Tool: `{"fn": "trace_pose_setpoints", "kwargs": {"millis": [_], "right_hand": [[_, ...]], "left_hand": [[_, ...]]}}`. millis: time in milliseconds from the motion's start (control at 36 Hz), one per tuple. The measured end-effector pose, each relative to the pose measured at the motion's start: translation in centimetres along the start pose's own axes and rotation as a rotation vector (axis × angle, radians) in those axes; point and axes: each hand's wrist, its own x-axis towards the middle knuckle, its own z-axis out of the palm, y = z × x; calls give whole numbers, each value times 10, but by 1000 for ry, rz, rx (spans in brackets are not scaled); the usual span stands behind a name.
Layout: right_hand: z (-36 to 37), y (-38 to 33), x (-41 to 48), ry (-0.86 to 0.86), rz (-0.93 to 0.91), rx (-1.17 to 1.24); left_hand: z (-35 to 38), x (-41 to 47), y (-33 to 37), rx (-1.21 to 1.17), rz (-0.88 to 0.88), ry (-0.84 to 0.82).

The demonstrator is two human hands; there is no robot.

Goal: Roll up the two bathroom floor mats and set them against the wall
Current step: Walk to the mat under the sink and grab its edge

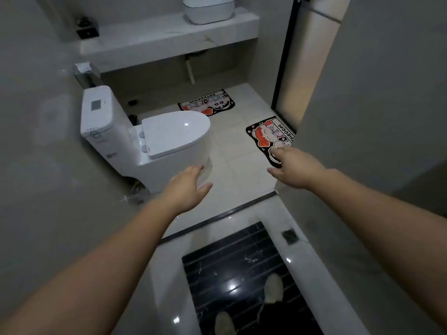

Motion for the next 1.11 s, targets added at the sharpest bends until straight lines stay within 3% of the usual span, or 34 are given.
{"fn": "trace_pose_setpoints", "kwargs": {"millis": [611, 1111], "right_hand": [[-3, 75, 156, -53, -33, 76], [1, 73, 285, -96, 30, 89]], "left_hand": [[18, 143, 45, -124, -208, 57], [-3, 265, -24, -147, -236, -33]]}}
